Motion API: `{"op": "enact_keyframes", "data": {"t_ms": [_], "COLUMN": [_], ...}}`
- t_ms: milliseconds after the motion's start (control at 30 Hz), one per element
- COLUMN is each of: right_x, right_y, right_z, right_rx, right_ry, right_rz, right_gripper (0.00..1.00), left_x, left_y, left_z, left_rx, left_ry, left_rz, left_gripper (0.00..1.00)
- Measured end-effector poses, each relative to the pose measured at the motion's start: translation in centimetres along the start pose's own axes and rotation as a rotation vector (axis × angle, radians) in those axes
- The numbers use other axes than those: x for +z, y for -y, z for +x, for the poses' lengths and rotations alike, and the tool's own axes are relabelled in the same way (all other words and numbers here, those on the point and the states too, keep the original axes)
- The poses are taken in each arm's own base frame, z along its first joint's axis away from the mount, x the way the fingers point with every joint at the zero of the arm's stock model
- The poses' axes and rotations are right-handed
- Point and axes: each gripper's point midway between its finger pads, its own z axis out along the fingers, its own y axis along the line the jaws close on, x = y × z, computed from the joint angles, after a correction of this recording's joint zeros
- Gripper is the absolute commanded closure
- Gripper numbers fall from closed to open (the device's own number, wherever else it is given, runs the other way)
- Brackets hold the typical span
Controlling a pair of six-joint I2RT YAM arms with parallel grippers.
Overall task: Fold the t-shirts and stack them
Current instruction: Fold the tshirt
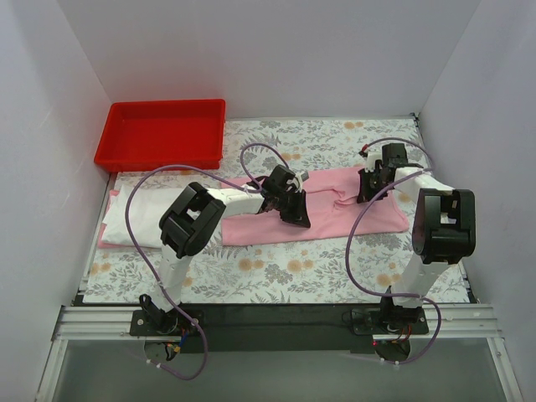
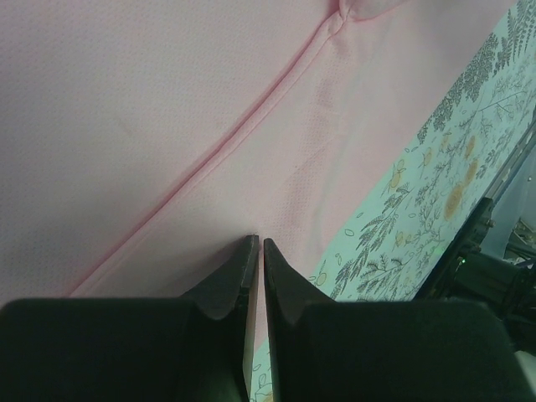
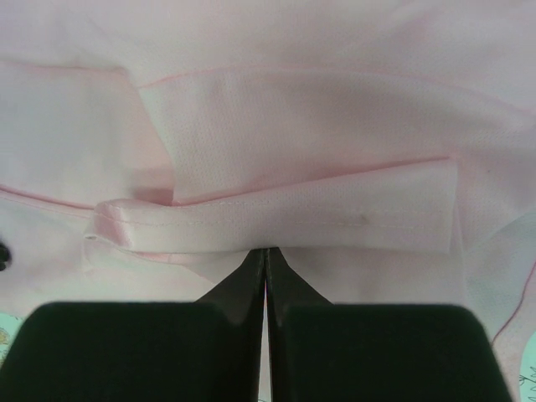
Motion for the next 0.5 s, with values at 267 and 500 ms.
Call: {"op": "enact_keyframes", "data": {"t_ms": [267,500], "right_x": [-0.7,-0.5], "right_y": [-0.1,0.3], "right_z": [-3.3,-5.5], "right_rx": [0.005,-0.003], "right_ry": [0.084,0.124], "right_rz": [-0.001,0.003], "right_gripper": [0.99,0.99], "left_x": [0.0,0.0], "left_y": [0.0,0.0], "left_z": [0.0,0.0], "left_rx": [-0.002,-0.002], "left_ry": [-0.001,-0.002], "left_rz": [0.001,0.005], "left_gripper": [0.94,0.94]}}
